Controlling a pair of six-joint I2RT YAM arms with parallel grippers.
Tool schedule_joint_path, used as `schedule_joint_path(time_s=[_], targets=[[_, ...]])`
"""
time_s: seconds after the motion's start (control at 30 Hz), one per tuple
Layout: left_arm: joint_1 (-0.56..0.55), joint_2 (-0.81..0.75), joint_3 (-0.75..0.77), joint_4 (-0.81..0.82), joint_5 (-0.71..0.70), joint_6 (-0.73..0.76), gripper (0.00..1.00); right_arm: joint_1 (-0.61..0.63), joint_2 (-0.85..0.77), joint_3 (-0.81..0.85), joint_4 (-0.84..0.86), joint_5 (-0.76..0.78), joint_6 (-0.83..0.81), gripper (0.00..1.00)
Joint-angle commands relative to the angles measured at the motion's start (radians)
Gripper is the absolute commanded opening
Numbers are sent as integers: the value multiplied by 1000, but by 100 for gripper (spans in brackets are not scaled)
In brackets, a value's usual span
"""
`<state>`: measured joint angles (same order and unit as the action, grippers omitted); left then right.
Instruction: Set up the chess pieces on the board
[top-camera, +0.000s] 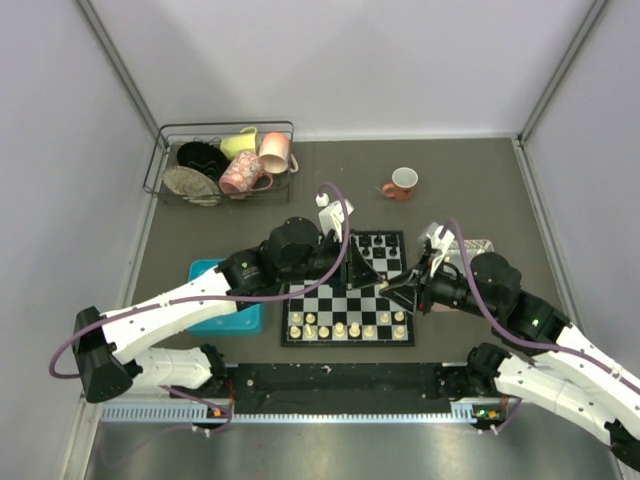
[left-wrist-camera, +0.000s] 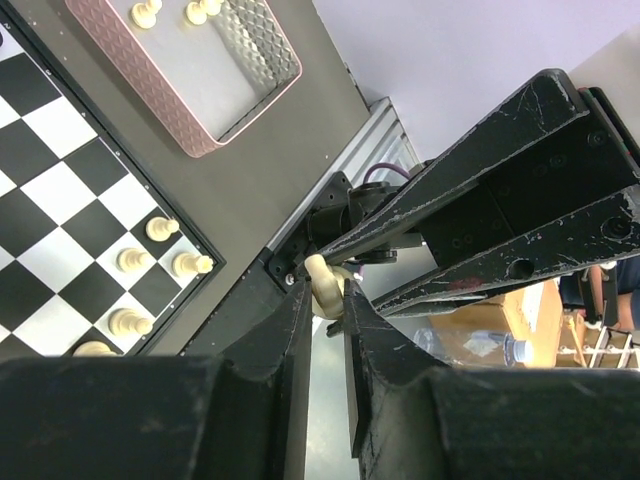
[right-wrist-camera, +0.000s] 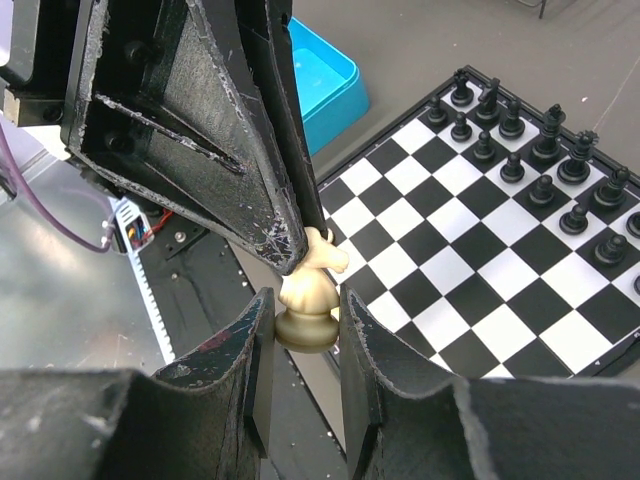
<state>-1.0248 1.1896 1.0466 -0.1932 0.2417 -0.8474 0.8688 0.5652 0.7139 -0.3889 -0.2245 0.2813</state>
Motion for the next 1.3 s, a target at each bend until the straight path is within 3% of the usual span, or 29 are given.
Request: schedule_joint_path(time_s=[0.0,0.17,0.23,0.3,0.5,0.6,0.7,0.73,0.83,1.0,1.27], targets=[[-6,-1,-14,70,34,-15,18,16,-4,2,59,17,-1,1],[-8,1,-30,92,39,-27,4,15,-8,2,64,5,-1,11],[-8,1,-33,92,34,-24,1,15,-11,4,64,-1,1,24],[-8,-5,-39,90,27,-21,0,15,-22,4,64,-6,2,37],[-6,-22,-54,84,-7,-9,0,15,-67,13,64,-9,10,52],[-8,-31,-59,80,-24,4,0,15,-100,35,61,42,21,55],[-6,-45,-72,78,-42,51,0,15,-140,73,36,216,65,56],[-8,-48,-79,89,-42,77,0,15,-148,85,22,347,81,56],[-15,-44,-96,161,-36,230,0,15,-157,136,-31,499,105,56],[-95,-19,-114,245,-18,488,0,15,-139,176,-112,617,128,56],[-264,27,-204,371,-105,688,0,13,-231,131,-134,688,177,60]])
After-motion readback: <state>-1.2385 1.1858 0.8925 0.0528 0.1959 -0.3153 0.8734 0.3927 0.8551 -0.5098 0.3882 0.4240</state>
